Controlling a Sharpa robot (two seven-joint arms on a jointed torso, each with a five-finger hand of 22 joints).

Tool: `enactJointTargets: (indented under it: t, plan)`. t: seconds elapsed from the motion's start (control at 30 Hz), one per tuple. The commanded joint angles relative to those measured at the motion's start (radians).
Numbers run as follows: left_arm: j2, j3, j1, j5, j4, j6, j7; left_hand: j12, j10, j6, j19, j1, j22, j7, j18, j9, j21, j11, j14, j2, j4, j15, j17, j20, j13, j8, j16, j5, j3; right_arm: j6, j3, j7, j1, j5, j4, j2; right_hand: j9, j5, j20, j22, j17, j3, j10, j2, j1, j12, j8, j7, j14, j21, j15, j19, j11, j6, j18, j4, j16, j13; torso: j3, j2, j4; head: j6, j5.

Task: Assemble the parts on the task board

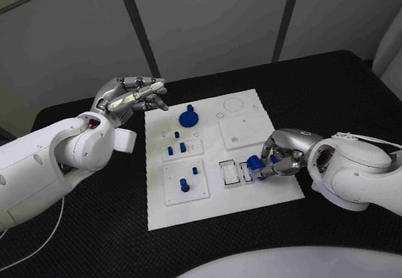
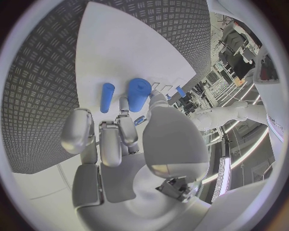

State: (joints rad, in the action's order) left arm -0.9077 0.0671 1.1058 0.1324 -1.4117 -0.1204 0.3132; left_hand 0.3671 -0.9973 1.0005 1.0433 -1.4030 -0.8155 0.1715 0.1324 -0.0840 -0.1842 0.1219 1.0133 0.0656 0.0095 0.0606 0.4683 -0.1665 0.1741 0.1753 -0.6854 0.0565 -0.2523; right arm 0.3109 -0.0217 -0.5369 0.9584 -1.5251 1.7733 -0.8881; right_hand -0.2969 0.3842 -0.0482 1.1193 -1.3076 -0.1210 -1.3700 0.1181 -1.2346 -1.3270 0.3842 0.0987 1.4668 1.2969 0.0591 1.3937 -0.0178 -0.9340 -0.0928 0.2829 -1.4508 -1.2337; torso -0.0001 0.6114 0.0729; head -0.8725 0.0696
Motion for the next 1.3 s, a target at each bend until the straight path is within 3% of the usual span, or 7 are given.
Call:
enactJointTargets:
  t: [0.03,0.4,0.47,0.57,0.63,0.9,1.3]
  plan:
    - [-0.001,0.0,0.001,0.004,-0.003,0.008,0.008,-0.004,0.004,-0.004,0.005,-0.002,0.001,0.003,0.048,0.001,0.007,-0.002,0.009,-0.002,0.0,0.0,-0.002,0.001,-0.001,0.003,0.006,-0.002,0.004,-0.014,0.0,-0.017,0.0,-0.015,-0.003,0.003,-0.002,-0.002,-0.006,-0.001,-0.078,-0.006,0.006,-0.004,-0.011,0.006,0.005,0.001,0.064,-0.006,-0.008,-0.003,-0.002,0.006,0.004,0.001,0.001,0.0,0.0,0.0,0.0003,0.0,0.001]
    - [-0.003,0.0,0.001,0.004,-0.004,0.007,0.008,-0.004,0.004,-0.005,0.005,-0.001,0.002,0.003,0.048,0.001,0.008,-0.002,0.009,-0.002,0.0,0.0,-0.002,0.001,-0.002,0.003,0.006,-0.002,0.004,0.007,0.0,-0.048,0.0,-0.015,-0.007,0.003,-0.02,0.066,-0.005,0.002,-0.081,-0.015,0.003,-0.03,-0.046,0.008,0.034,-0.003,0.064,-0.005,-0.005,-0.002,0.001,0.01,0.004,-0.002,0.001,-0.01,0.0,-0.001,0.0014,0.0,0.003]
    - [-0.003,0.0,0.001,0.004,-0.005,0.007,0.008,-0.004,0.004,-0.005,0.005,-0.001,0.002,0.003,0.048,0.001,0.008,-0.002,0.009,-0.002,0.0,0.0,-0.002,0.001,-0.002,0.003,0.006,-0.002,0.004,0.011,0.0,-0.051,0.0,0.0,-0.007,0.0,-0.023,0.093,-0.004,0.006,-0.083,-0.015,0.0,-0.037,-0.053,0.007,0.04,-0.004,0.065,-0.003,-0.004,0.0,0.002,0.008,0.005,-0.002,0.0,-0.013,-0.0001,-0.001,0.0012,0.0,0.003]
    - [-0.005,0.0,0.001,0.004,-0.006,0.006,0.008,-0.004,0.004,-0.005,0.005,-0.001,0.002,0.003,0.048,0.001,0.008,-0.002,0.009,-0.002,0.0,0.0,-0.002,0.001,-0.002,0.003,0.006,-0.002,0.004,0.021,0.0,-0.05,0.0,0.053,-0.002,-0.009,-0.027,0.184,-0.001,0.017,-0.09,-0.011,-0.007,-0.05,-0.072,0.004,0.047,-0.007,0.067,0.005,-0.001,0.005,0.006,0.006,0.007,-0.004,-0.004,-0.022,-0.0015,-0.001,0.0004,0.0,0.001]
    - [-0.006,0.001,0.001,0.004,-0.006,0.005,0.008,-0.004,0.004,-0.005,0.005,-0.001,0.002,0.003,0.048,0.001,0.008,-0.002,0.009,-0.002,0.0,0.0,-0.002,0.001,-0.002,0.003,0.006,-0.002,0.004,0.033,0.0,-0.046,0.0,0.078,0.006,-0.017,-0.028,0.21,0.0,0.021,-0.094,-0.01,-0.009,-0.054,-0.077,0.003,0.049,-0.008,0.068,0.007,0.0,0.007,0.007,0.005,0.008,-0.003,-0.006,-0.025,-0.0017,-0.001,0.0017,0.0,0.003]
    - [-0.007,0.001,0.002,0.004,-0.006,0.005,0.007,-0.004,0.004,-0.005,0.005,-0.001,0.002,0.003,0.048,0.001,0.008,-0.002,0.009,-0.002,0.0,0.0,-0.002,0.001,-0.002,0.003,0.006,-0.002,0.004,0.115,0.002,-0.022,0.002,0.141,0.075,-0.051,-0.031,0.223,0.001,0.032,-0.103,-0.018,-0.015,-0.053,-0.069,-0.001,0.057,-0.011,0.07,0.015,0.001,0.012,0.009,-0.004,0.01,0.003,-0.012,-0.033,-0.0009,-0.002,0.0005,0.0,0.002]
    - [-0.007,0.001,0.002,0.004,-0.004,0.004,0.006,-0.004,0.004,-0.005,0.005,-0.001,0.002,0.003,0.048,0.001,0.008,-0.002,0.009,-0.002,0.0,0.0,-0.002,0.001,-0.002,0.003,0.006,-0.002,0.004,0.138,0.004,-0.004,0.016,0.173,0.11,-0.041,-0.033,0.228,0.003,0.033,-0.104,-0.023,-0.017,-0.059,-0.058,0.001,0.061,-0.015,0.07,0.016,0.004,0.013,0.012,-0.012,0.01,0.007,-0.012,-0.035,0.0007,0.0,0.0009,0.0,0.009]
